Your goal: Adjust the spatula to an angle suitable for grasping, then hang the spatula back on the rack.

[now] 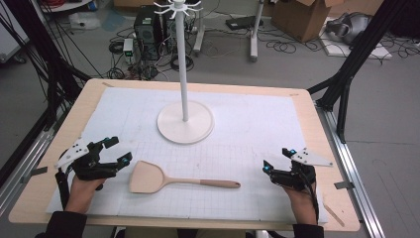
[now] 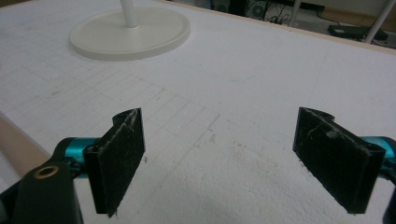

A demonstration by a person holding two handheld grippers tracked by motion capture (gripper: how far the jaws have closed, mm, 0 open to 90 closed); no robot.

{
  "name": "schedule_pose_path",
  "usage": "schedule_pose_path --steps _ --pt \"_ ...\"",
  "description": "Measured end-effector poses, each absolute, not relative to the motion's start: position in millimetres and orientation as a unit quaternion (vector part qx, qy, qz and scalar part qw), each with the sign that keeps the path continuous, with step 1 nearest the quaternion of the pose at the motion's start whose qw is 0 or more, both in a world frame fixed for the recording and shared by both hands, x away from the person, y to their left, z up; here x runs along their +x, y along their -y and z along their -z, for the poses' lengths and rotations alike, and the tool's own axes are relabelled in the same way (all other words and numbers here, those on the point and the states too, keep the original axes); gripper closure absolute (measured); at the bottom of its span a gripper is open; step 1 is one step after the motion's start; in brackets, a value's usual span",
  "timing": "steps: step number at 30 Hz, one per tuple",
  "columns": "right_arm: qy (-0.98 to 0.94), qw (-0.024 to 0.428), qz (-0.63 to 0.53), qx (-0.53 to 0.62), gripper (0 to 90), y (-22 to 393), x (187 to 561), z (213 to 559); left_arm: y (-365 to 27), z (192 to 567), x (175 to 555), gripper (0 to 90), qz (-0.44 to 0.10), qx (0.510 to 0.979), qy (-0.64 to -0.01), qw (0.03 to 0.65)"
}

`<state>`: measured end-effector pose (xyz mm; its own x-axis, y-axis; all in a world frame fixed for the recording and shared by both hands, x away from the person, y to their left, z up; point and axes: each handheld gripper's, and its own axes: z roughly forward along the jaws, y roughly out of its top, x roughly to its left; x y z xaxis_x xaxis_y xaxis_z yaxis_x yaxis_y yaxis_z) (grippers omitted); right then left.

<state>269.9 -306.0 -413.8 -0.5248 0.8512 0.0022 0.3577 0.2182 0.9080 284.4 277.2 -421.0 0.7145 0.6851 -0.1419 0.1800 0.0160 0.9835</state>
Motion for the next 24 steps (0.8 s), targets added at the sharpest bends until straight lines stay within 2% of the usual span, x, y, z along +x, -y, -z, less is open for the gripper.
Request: schedule_pose_path --steps 12,24 --pt "-0.755 0.250 -0.458 0.397 15.4 300 271 417 -255 404 289 15.4 -0.155 0.737 -0.273 0.598" --pt "-0.780 0.221 -0.453 0.372 15.5 288 273 420 -202 390 294 30.4 -0.078 0.842 -0.160 0.509"
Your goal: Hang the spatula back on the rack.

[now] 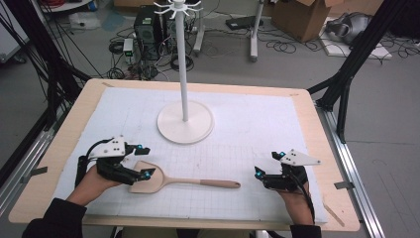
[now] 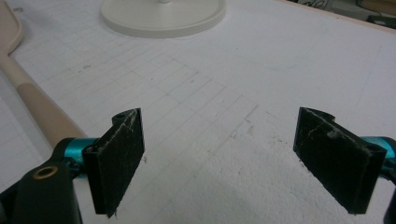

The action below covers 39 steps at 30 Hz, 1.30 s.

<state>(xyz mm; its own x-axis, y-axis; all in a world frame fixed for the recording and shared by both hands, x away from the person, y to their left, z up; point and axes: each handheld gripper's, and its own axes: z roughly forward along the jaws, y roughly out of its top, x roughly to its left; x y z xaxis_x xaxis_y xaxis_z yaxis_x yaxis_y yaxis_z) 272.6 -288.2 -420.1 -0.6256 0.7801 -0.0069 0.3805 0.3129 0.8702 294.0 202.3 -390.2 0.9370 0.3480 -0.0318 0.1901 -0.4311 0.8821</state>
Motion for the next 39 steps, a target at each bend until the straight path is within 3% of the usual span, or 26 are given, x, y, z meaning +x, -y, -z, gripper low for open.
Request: schedule_pose_path --steps 16,39 --pt "-0.790 0.211 -0.448 0.361 15.5 282 274 420 -135 408 306 42.3 -0.014 0.914 -0.103 0.393" --pt "-0.786 0.209 -0.456 0.360 15.5 282 274 419 -103 427 311 61.5 0.004 0.943 -0.097 0.319"
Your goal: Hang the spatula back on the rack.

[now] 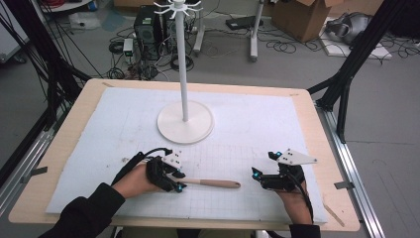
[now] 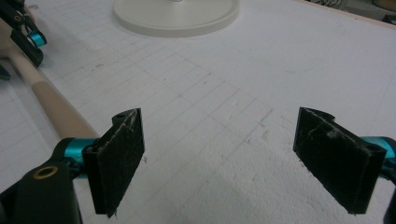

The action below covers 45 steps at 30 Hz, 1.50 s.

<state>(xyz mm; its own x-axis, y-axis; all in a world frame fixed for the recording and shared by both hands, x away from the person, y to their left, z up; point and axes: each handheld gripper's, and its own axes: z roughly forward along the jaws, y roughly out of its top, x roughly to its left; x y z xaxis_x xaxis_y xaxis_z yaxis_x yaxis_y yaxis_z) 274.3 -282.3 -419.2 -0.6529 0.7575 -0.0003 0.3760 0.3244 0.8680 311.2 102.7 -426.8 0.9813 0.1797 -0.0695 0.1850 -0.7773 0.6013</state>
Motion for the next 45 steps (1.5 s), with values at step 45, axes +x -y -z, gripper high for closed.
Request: schedule_pose_path --steps 45 --pt "-0.747 0.123 -0.547 0.358 31.8 209 281 402 -107 387 291 78.0 -0.103 0.859 -0.177 0.469"
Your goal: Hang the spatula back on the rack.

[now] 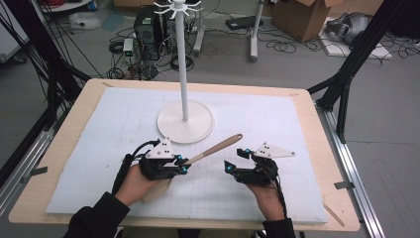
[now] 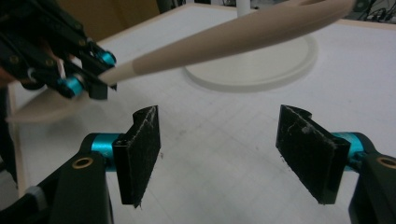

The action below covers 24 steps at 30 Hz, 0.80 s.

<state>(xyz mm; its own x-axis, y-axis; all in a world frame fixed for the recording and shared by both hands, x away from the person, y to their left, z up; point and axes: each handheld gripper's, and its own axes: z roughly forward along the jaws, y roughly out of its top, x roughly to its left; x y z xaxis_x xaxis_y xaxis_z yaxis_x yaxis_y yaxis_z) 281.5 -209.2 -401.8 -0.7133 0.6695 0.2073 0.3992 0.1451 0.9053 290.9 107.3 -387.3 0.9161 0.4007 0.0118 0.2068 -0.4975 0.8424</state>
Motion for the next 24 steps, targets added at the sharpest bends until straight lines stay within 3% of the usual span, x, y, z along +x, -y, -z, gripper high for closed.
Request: schedule_pose_path --steps 11,24 --pt "-0.711 0.118 -0.594 0.358 36.0 187 288 368 -102 379 284 78.0 -0.131 0.854 -0.174 0.472" --pt "-0.675 0.154 -0.632 0.347 52.1 171 285 320 -93 359 281 77.9 -0.175 0.837 -0.191 0.482"
